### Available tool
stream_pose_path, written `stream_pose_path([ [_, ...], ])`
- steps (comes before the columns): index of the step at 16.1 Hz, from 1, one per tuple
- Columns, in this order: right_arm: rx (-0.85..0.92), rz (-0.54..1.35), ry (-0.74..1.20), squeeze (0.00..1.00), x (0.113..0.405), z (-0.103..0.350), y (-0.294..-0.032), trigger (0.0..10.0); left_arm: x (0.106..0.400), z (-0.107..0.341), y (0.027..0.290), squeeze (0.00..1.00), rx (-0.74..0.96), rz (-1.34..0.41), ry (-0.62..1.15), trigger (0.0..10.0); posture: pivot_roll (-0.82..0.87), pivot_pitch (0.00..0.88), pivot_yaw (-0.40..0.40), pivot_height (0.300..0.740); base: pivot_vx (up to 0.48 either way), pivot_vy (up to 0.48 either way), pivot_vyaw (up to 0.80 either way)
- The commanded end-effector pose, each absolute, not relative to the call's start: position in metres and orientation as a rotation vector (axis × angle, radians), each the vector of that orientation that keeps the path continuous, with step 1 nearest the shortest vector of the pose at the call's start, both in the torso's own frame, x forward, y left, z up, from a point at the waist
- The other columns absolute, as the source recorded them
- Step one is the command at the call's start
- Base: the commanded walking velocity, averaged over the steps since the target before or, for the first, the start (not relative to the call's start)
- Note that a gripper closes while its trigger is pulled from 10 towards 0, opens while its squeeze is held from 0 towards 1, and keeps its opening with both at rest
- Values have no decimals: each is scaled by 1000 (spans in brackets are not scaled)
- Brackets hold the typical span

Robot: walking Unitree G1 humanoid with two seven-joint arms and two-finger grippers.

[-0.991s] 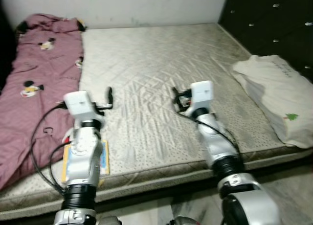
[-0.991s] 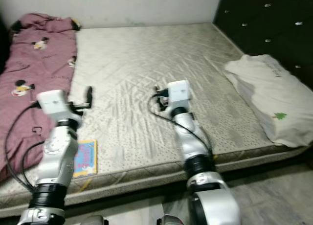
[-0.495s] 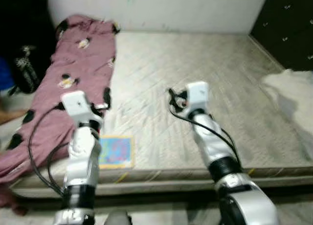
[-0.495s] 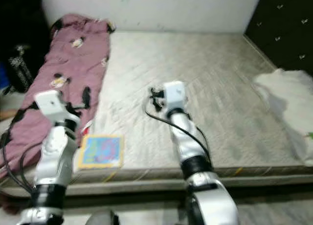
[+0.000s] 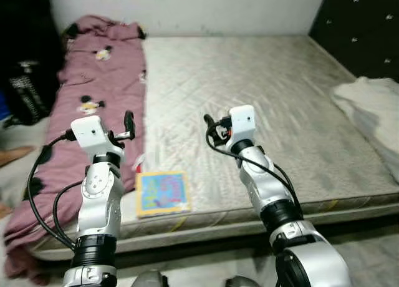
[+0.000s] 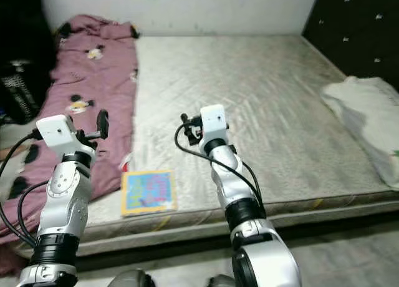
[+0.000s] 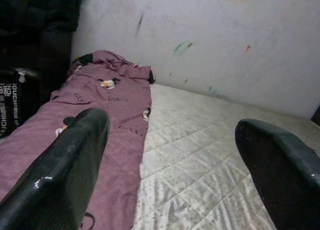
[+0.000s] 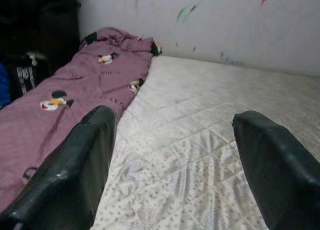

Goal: Clean up the room

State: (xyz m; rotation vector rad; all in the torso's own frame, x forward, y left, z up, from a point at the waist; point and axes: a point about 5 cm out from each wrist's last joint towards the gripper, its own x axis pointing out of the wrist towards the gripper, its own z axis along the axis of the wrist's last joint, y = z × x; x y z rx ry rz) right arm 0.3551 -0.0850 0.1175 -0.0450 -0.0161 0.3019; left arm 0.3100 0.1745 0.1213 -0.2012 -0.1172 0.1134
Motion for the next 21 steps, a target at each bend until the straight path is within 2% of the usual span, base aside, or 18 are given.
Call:
stream_pose_path([
  [1,-52,274,-14,0,356,117,-96,10000,311,121,167,0,-203,95,-109,10000,75,0,-23,740,0,480,0],
  [7,-47,281,-18,0,348,110,-99,10000,297,106,175,0,-183,153,-53,10000,88,0,-36,740,0,480,0],
  [12,-44,271,-7,0,343,106,-102,10000,292,106,176,0,-144,176,-49,10000,78,0,-15,740,0,0,0],
  [13,-41,259,-6,0,341,105,-103,10000,290,106,177,0,-6,115,-41,10000,72,0,-8,740,0,0,0],
  [14,-31,248,-5,0,338,104,-105,10000,286,107,178,0,19,63,-70,10000,69,0,-4,740,0,0,0],
  [16,-52,234,-2,0,335,101,-108,10000,280,110,185,0,-52,52,-114,10000,68,0,-2,740,0,0,0],
  [18,-51,229,-6,0,333,101,-109,10000,277,106,187,0,-22,91,-89,10000,66,0,1,740,0,0,0],
  [20,-24,206,14,0,333,99,-111,10000,278,102,189,0,-47,232,-40,10000,68,0,-1,740,0,0,-313],
  [21,-20,204,19,0,332,99,-111,10000,278,99,187,0,-82,227,-9,10000,66,4,-1,740,0,0,-800],
])
